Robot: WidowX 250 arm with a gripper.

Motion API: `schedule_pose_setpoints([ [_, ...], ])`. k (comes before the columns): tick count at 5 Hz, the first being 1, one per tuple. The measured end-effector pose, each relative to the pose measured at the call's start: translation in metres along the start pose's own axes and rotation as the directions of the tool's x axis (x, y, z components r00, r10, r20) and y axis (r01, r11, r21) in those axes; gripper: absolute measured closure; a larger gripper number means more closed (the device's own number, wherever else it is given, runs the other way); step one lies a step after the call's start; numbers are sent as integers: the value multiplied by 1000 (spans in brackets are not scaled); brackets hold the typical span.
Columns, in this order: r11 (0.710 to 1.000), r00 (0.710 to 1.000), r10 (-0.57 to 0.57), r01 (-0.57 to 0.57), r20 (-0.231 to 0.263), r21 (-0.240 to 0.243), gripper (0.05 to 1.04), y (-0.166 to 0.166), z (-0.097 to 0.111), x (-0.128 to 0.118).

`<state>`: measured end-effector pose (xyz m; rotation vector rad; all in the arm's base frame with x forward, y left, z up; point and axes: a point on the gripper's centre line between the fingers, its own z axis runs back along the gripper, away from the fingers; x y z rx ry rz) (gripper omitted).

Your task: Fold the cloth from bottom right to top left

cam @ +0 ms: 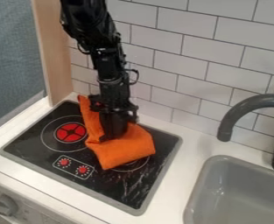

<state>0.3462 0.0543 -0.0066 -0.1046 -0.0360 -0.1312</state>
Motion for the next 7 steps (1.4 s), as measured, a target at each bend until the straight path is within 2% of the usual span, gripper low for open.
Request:
schedule_pose_setpoints([
  [1,1000,1000,0,0,0,0,286,0,0,0],
  [2,1000,1000,-11,11,-4,-6,72,-3,0,-3],
  [5,1000,998,-25,26,61,-15,84,-12,36,-6],
  [6,999,995,-41,42,90,-8,84,-16,54,-7],
  [7,997,988,-76,74,134,21,84,-19,77,-13],
])
